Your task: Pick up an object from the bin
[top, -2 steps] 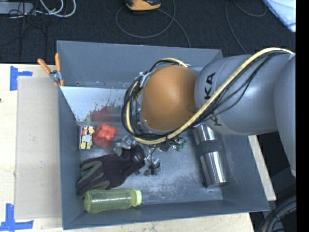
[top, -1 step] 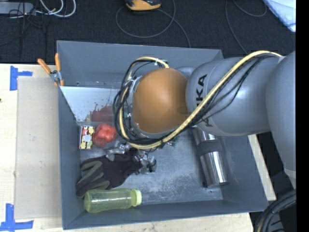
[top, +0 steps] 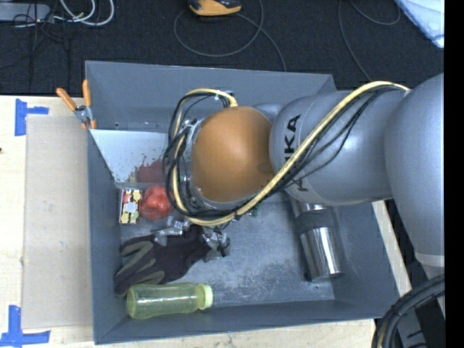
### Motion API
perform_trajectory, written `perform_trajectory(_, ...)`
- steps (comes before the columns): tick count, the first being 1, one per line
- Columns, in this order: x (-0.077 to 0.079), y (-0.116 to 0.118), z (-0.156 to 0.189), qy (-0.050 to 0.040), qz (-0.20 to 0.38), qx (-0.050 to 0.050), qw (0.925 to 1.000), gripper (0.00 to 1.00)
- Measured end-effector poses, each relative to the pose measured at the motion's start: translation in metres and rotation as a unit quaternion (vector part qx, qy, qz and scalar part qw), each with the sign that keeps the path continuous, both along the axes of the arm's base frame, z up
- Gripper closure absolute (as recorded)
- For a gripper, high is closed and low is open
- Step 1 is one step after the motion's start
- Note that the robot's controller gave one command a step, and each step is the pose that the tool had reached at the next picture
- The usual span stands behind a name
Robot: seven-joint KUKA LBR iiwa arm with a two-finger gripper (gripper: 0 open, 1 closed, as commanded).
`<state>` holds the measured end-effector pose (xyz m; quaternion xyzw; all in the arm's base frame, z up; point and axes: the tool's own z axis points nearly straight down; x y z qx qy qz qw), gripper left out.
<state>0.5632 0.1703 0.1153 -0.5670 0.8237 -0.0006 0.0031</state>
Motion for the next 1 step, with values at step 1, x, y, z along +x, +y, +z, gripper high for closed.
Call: perform_trajectory(1,0.0070,0.0123,-0.0375,-0.0015,0.164,0.001,0.9865,1.00)
